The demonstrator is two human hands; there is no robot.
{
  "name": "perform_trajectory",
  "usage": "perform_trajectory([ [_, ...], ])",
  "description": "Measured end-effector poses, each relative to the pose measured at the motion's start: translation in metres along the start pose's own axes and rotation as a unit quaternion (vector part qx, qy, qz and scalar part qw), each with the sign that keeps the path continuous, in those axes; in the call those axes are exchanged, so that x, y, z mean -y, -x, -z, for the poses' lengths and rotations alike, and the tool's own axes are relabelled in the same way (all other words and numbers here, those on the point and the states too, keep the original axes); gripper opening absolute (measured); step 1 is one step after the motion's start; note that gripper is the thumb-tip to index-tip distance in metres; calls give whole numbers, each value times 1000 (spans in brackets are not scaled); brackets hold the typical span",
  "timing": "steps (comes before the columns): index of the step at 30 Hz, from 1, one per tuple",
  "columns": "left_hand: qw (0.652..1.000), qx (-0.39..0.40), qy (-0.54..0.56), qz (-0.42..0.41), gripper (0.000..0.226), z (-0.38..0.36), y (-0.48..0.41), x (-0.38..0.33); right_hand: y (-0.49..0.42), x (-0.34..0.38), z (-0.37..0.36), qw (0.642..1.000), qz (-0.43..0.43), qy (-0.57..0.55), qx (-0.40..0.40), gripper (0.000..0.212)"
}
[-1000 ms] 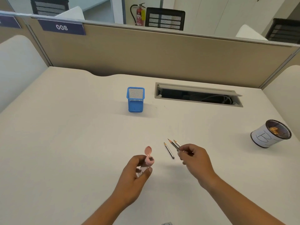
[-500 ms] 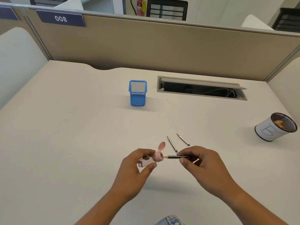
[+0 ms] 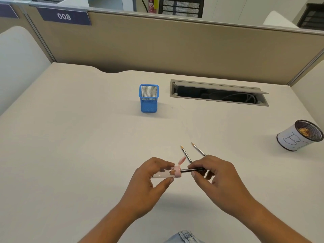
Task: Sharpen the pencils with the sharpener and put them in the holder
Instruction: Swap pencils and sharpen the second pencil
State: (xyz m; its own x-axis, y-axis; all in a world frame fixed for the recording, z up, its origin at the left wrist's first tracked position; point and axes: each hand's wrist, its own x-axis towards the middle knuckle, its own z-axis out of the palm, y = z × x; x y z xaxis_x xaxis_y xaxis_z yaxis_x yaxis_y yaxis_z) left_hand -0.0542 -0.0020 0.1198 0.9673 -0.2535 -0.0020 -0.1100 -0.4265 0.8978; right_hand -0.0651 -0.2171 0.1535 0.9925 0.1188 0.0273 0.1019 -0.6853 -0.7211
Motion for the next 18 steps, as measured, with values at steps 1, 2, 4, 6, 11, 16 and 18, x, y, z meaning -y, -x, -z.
perform_trajectory([
  [1, 1000, 14, 19, 6, 29, 0, -1, -1, 0, -1, 0, 1000, 23, 14, -5, 16],
  [2, 999, 30, 40, 17, 29, 1, -1, -3, 0, -2, 1, 998, 47, 29, -9, 12],
  [4, 993, 69, 79, 48, 28, 3, -2, -6, -1, -4, 4, 993, 89, 74, 0, 10],
  [6, 989, 101, 89, 59, 26, 7, -3, -10, 0, -4, 6, 982, 130, 135, 18, 19],
  [11, 994, 69, -12, -85, 26, 10, -6, -17, 2, 5, 11, 993, 55, 88, 62, 32],
  [16, 985, 62, -44, -153, 25, 8, -9, -16, -11, 21, 23, 925, -254, -192, 209, 43],
  [18, 992, 74, -17, -105, 25, 8, -9, -15, -12, 25, 26, 946, -213, -114, 216, 42],
])
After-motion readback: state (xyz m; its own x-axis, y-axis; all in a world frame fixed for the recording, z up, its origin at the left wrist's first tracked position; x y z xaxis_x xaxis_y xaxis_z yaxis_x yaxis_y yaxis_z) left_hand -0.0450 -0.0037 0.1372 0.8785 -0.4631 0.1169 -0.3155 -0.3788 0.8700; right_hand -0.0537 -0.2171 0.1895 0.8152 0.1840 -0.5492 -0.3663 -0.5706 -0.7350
